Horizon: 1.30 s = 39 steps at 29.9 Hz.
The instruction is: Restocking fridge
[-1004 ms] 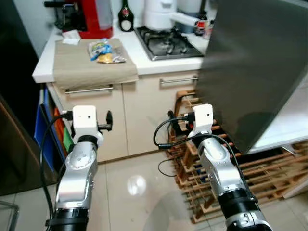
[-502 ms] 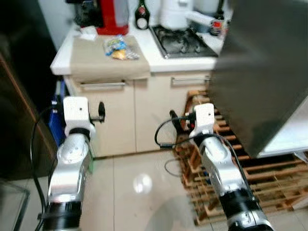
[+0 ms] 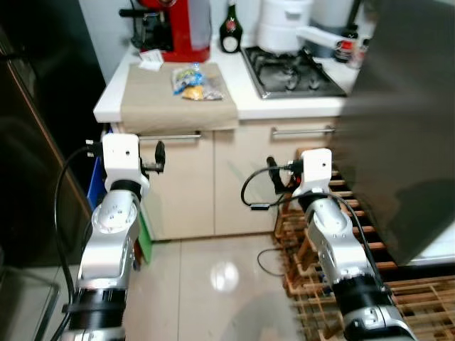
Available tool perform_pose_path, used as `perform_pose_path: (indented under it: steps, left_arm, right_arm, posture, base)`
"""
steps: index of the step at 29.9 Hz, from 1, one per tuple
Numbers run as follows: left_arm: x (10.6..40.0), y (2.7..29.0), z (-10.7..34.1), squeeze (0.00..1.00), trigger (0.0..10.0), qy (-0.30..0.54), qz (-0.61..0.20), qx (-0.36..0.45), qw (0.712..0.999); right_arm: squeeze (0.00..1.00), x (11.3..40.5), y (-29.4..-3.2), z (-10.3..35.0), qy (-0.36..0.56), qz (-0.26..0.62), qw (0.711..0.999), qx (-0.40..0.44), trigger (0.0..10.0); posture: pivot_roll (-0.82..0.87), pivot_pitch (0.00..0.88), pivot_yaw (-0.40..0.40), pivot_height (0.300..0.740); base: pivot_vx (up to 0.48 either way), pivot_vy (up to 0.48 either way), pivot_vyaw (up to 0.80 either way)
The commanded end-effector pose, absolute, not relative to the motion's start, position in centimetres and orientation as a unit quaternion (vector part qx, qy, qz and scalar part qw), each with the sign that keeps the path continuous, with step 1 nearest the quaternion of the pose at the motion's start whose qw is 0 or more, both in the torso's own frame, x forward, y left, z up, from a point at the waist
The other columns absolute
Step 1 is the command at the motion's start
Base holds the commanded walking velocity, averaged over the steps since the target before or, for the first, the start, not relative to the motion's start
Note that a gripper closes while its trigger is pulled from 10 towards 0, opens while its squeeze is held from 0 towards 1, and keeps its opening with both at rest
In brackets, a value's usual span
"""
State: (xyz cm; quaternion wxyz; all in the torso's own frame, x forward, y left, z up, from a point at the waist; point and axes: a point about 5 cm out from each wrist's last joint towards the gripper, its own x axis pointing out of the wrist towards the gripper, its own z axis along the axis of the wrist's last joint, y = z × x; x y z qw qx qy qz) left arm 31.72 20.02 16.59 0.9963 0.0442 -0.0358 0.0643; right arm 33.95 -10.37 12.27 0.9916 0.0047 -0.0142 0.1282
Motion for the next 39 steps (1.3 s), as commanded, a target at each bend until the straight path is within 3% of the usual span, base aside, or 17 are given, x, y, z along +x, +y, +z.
perform_pose_path:
  steps: [1, 39]
  left_arm:
    - [31.9, 19.4, 16.6, 0.0, 10.0, -0.036, 0.053, 0.037, 0.997]
    - [33.7, 18.0, 21.6, 0.0, 10.0, -0.116, -0.014, 0.007, 0.993]
  right_arm:
    - [0.0, 34.1, -11.0, 12.4, -0.018, 0.122, 0.992, -0.006, 10.0]
    - [0.0, 36.2, -9.3, 20.7, -0.137, 0.126, 0.982, 0.044, 10.0]
  posture:
    - [-0.04, 0.0, 0.003, 0.74]
    - [-0.04, 0.0, 0.01, 0.74]
  base:
    - [0.472, 0.0, 0.0]
    - [0.466, 0.0, 0.05]
